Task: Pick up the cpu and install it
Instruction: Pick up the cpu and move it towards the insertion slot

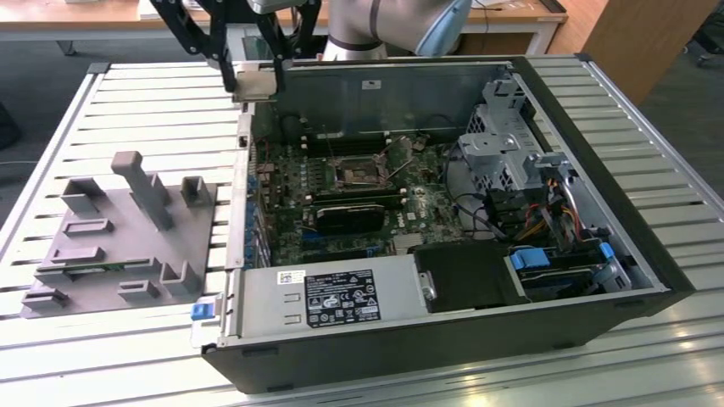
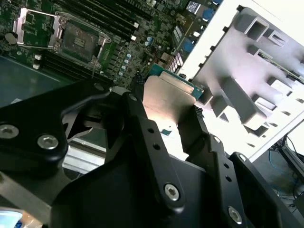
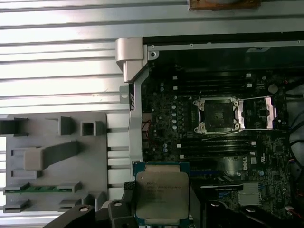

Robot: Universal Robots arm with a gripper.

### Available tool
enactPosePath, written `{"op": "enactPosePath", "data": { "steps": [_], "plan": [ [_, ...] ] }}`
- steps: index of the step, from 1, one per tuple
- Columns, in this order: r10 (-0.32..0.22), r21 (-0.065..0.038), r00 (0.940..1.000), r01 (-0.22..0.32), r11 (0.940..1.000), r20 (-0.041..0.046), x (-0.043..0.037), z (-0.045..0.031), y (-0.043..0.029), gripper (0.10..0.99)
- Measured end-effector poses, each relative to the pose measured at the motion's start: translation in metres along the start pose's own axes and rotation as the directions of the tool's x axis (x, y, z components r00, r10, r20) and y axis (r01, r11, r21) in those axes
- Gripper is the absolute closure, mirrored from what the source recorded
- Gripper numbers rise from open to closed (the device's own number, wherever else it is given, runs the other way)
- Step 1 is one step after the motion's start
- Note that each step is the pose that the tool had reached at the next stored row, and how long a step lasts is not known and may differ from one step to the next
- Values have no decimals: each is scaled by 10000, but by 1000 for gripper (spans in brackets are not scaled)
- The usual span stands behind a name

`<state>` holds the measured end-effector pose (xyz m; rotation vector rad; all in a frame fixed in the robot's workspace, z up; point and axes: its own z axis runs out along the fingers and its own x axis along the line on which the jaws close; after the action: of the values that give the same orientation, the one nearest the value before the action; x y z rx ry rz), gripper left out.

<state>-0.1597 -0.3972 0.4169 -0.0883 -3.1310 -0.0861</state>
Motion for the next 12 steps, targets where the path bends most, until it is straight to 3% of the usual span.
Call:
{"op": "enactPosePath", "data": {
  "steps": [12],
  "plan": [
    [1,0,10000,-1,10000,0,-118,2,50,549]
  ]
}}
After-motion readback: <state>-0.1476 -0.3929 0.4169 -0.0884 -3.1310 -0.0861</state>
